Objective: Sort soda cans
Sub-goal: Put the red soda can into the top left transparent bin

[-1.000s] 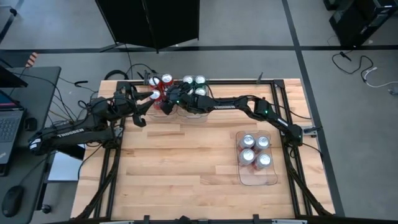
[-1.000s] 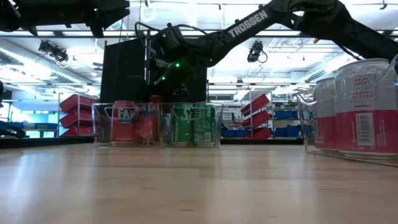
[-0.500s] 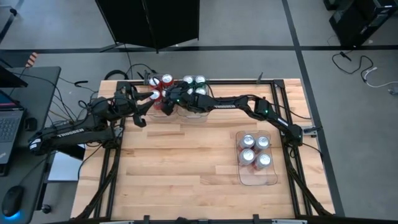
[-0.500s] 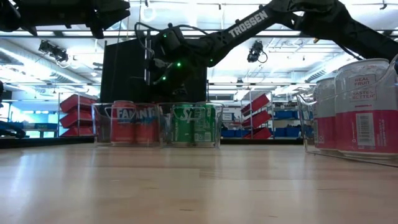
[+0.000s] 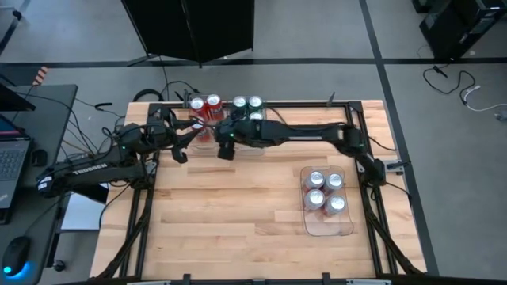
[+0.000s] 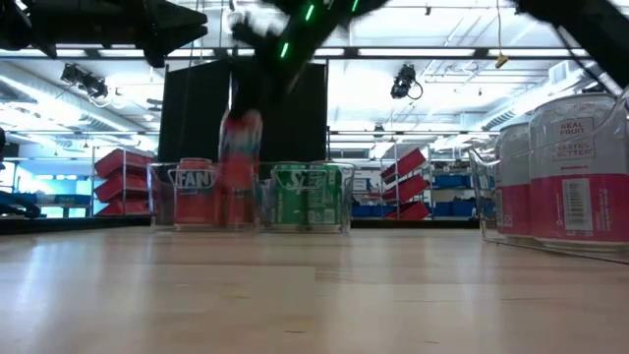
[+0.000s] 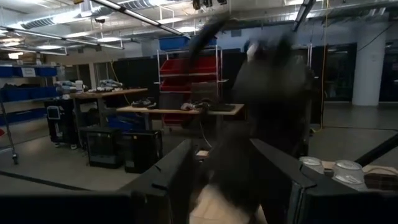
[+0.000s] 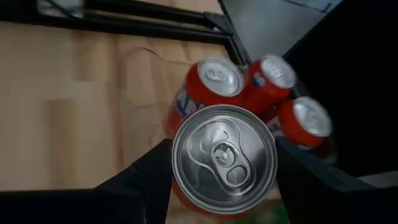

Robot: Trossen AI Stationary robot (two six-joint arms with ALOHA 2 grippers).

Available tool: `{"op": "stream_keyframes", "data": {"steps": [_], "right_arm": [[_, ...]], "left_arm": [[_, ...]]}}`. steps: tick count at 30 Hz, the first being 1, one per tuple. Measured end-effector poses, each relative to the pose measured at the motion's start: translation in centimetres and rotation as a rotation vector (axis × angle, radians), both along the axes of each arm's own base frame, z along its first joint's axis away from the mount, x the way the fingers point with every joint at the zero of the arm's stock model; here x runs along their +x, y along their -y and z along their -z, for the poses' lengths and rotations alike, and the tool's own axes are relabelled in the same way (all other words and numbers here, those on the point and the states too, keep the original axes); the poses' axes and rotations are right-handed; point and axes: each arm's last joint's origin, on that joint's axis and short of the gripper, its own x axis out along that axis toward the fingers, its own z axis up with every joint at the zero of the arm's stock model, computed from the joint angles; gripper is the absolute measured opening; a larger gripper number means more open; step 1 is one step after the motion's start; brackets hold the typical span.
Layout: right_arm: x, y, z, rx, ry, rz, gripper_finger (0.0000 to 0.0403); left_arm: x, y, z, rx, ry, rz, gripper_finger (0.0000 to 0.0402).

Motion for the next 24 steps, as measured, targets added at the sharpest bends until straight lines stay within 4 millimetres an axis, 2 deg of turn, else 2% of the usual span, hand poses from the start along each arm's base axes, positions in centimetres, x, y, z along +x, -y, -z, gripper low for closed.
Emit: {"op": "stream_keyframes", "data": {"steps": [4,8,11,15,22,24], "right_arm": [[-2.1,-2.4,-3.8,-0.027,-0.043,-0.041,0.0225],[-1.9,-2.4,-4.3,-0.014,0.026,-0.028,0.0225],[-1.0,-1.1,-3.4,-0.01,0.075,-0.014,0.0225],[0.4,1.4,-1.0,0.011,0.12,-0.003,0.0225],[0.3,5.3,0.4,0.077,0.162,0.064,0.0225],[0.6,6.2,1.6,0.111,0.169,0.073,0.0225]], "left_arm": [[0.0,0.0,0.0,0.0,-0.001,0.0,0.0157],[0.0,0.0,0.0,0.005,0.0,-0.002,0.0157],[0.0,0.0,0.0,0.004,0.0,0.0,0.0157],[0.0,0.0,0.0,0.006,0.0,0.01,0.0157],[0.0,0.0,0.0,0.009,0.002,0.01,0.0157],[0.0,0.0,0.0,0.009,0.002,0.01,0.0157]]}}
